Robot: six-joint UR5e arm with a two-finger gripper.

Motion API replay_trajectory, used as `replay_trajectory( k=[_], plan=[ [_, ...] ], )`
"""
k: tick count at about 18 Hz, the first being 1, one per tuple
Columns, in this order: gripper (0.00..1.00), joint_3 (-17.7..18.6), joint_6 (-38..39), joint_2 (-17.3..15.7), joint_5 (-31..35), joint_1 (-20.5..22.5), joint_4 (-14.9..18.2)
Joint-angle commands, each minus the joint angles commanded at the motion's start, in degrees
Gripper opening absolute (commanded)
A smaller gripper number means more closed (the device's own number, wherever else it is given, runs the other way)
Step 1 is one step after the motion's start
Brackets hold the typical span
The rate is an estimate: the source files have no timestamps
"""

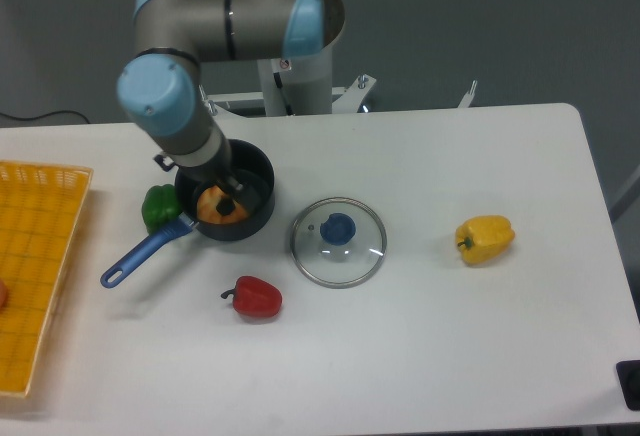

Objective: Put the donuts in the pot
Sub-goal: 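Lower the donut into the saucepan and release it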

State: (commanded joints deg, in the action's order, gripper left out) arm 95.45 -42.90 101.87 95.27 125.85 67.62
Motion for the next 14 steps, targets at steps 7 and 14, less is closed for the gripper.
replay_trajectory(
  k=[7, 14],
  plan=[
    [1.0, -2.37, -2.61, 0.7, -2.02, 6.77, -2.67],
    [1.0, -2.2, -9.91, 1.41, -3.86, 12.05, -2.67]
  ],
)
